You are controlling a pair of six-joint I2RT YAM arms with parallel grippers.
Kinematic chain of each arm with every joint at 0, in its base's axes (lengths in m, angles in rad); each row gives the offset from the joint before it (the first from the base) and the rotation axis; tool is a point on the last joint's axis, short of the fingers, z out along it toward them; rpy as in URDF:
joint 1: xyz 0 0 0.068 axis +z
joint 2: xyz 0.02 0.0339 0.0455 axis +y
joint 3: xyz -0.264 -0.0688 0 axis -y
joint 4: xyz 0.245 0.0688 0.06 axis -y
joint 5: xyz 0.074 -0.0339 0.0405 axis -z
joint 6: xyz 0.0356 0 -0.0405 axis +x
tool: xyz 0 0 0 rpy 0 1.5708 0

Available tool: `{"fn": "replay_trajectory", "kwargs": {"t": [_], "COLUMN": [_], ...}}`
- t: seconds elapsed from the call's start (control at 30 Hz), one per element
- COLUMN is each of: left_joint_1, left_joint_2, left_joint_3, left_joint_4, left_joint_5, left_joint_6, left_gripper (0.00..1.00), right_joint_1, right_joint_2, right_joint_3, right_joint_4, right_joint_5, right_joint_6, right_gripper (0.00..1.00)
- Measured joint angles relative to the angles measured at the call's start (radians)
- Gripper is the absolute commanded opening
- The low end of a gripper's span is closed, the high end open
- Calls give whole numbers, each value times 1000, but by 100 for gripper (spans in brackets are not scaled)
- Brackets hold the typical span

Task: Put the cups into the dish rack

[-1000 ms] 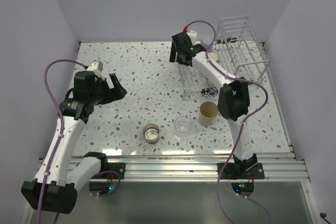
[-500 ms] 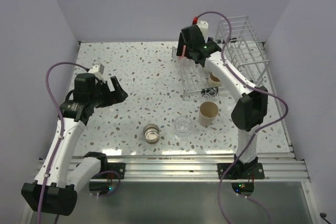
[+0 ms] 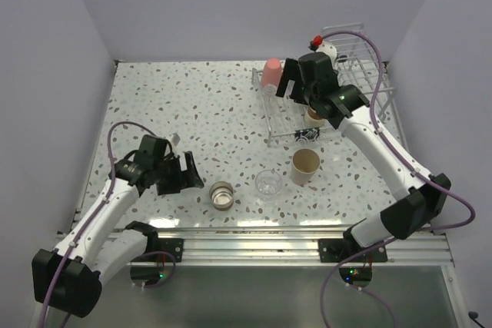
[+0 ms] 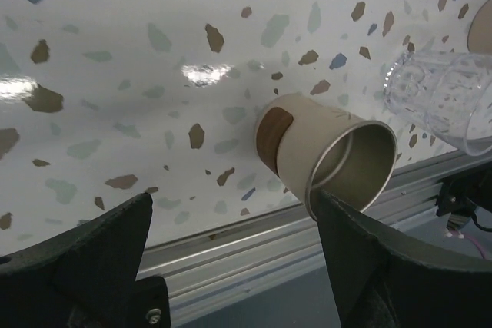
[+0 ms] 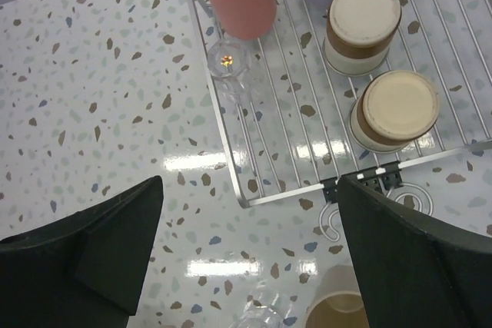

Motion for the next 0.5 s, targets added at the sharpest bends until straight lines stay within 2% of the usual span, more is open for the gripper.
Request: {"fn": "replay_trajectory", "kwargs": {"t": [0.13, 0.5], "left_joint_1": [-98, -163], "left_joint_2": [-20, -66], "left_joint_3": [-5, -37], "left_joint_4": [-3, 8], "left_joint_5": [-23, -68], "left_joint_6": [-81, -203], "left_gripper": [89, 89], "right_joint_1": [6, 10], "right_joint_2": [-72, -301], "right_joint_3": [-55, -169], "right_joint_4": [-1, -51], "right_joint_5": [-40, -111], "right_joint_6": [10, 45], "right_gripper": [98, 98]}}
